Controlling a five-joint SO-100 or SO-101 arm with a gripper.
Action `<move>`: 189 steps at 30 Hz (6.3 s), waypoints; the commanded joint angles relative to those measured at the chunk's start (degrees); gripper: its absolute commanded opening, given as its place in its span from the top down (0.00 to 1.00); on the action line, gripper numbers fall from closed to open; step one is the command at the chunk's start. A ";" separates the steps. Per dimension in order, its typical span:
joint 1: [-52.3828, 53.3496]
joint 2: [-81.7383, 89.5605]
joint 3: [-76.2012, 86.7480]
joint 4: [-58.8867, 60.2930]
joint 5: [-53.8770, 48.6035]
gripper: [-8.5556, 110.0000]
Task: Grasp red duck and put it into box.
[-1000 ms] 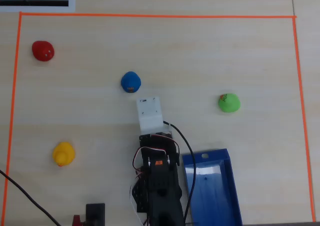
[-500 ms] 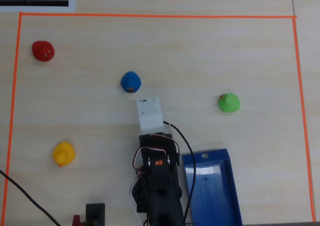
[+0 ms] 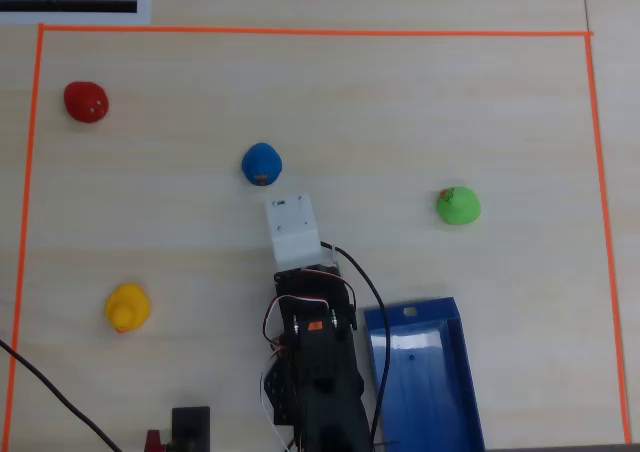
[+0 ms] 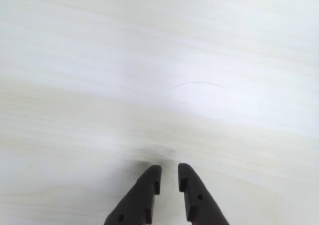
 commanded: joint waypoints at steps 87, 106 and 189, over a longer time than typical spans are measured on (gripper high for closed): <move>-29.18 -149.94 -130.78 -53.35 1.14 0.93; -14.77 -123.22 -123.75 -29.62 6.50 0.93; 126.56 -49.13 -61.96 21.18 -36.04 0.75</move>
